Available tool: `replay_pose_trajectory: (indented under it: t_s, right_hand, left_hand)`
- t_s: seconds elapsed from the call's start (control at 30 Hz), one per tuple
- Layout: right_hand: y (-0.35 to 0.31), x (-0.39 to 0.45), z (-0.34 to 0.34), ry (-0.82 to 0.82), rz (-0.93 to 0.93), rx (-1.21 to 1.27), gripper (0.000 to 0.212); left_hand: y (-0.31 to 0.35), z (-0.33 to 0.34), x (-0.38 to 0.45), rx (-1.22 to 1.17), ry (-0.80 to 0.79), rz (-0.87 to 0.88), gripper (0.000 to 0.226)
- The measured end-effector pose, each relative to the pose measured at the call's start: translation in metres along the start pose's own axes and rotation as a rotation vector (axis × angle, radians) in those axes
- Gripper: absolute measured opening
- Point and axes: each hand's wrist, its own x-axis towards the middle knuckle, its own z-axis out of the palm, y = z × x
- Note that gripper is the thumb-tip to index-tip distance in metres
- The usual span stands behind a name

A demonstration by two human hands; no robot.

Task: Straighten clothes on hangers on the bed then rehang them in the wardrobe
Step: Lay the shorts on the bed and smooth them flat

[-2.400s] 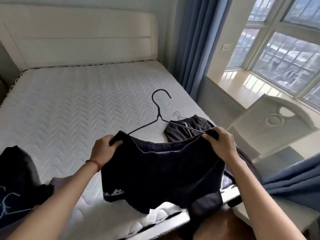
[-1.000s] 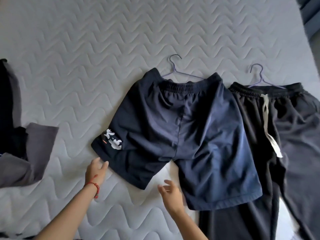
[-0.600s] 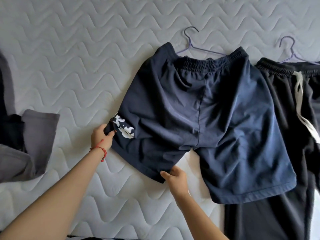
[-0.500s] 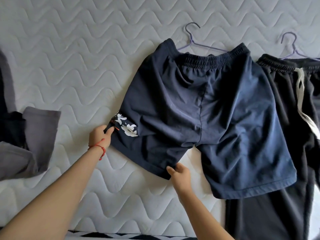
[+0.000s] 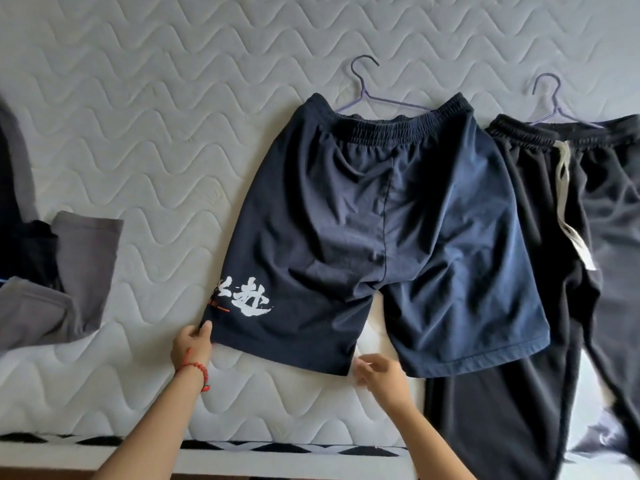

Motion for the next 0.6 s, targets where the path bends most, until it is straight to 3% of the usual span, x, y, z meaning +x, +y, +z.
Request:
replay_pose_trajectory:
  t_s: [0.2,0.37,0.47,0.5,0.57,0.6]
  right_hand:
    - [0.014,-0.017,-0.074,0.393,0.043,0.138,0.025]
    - [0.017,-0.008,-0.135,0.649,0.175,0.274,0.029]
    - [0.02,0.012,-0.168,0.701,0.208,0.48,0.047]
    - [0.02,0.021,-0.176,0.695,0.2,0.546,0.044]
    - [0.019,0.034,-0.191,0.662,0.171,0.654,0.019]
    - [0.017,0.04,-0.195,0.644,0.169,0.698,0.017]
  left_hand:
    - [0.011,0.035,-0.067,-0.115,-0.011,-0.246,0.056]
    - [0.025,0.107,-0.173,-0.117,-0.38,-0.218,0.04]
    - [0.035,0.155,-0.212,-0.067,-0.523,-0.084,0.018]
    - [0.039,0.168,-0.219,-0.039,-0.546,-0.075,0.015]
    - [0.044,0.189,-0.224,-0.034,-0.564,-0.064,0.029]
    - [0.047,0.198,-0.224,-0.043,-0.548,-0.05,0.033]
